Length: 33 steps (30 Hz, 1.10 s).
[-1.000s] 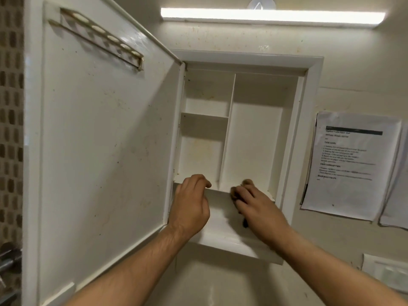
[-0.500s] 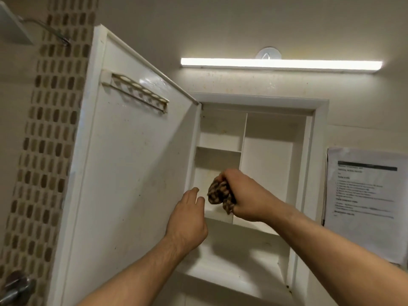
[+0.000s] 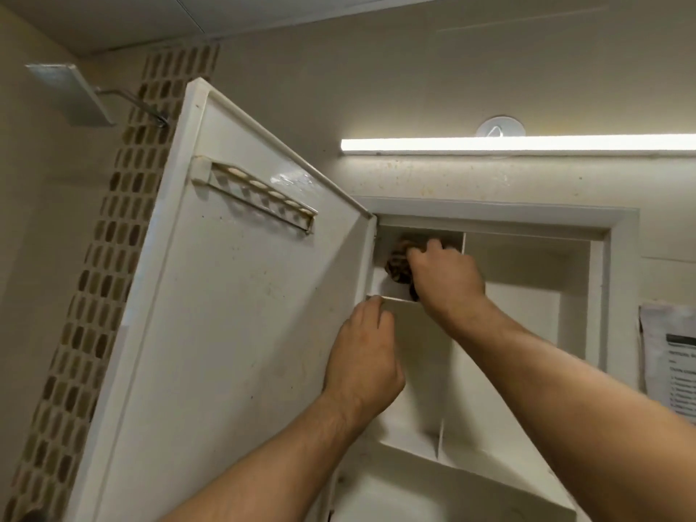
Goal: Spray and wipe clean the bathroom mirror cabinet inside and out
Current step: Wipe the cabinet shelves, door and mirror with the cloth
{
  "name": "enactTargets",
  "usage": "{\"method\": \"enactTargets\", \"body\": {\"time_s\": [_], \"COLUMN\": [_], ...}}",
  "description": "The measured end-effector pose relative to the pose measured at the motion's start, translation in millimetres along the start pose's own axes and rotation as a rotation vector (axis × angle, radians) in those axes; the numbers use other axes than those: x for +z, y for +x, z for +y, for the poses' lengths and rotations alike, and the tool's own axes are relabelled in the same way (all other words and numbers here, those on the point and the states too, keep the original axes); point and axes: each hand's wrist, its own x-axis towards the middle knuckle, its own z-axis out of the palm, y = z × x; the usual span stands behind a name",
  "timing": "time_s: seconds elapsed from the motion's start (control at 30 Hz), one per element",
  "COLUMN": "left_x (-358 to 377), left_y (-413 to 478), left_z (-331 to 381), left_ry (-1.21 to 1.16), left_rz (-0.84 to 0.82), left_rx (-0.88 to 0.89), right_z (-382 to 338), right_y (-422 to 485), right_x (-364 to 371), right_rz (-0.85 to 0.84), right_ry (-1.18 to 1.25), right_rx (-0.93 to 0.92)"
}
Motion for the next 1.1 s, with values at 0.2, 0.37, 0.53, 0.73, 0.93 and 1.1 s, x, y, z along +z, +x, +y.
{"method": "enactTargets", "body": {"time_s": [0.2, 0.37, 0.53, 0.73, 0.93, 1.1], "left_x": [5, 5, 9, 11, 10, 15], "left_y": [46, 40, 39, 36, 32, 30], "left_z": [0, -10, -8, -5, -6, -11], "left_ry": [-0.032, 0.086, 0.071, 0.035, 0.021, 0.032], "left_rz": [-0.023, -0.080, -0.032, 0.026, 0.029, 0.019], "left_rx": [-0.050, 0.084, 0.073, 0.039, 0.042, 0.076], "right_z": [-34, -14, 4, -6, -15, -14], "right_y": [67, 58, 56, 55, 58, 63], "right_x": [22, 20, 2, 9, 27, 21], "right_rz": [-0.220, -0.394, -0.251, -0.428, -0.138, -0.237], "right_ry": [0.330, 0.186, -0.246, 0.045, -0.328, -0.507], "right_rx": [0.305, -0.133, -0.147, -0.407, -0.505, -0.456]}}
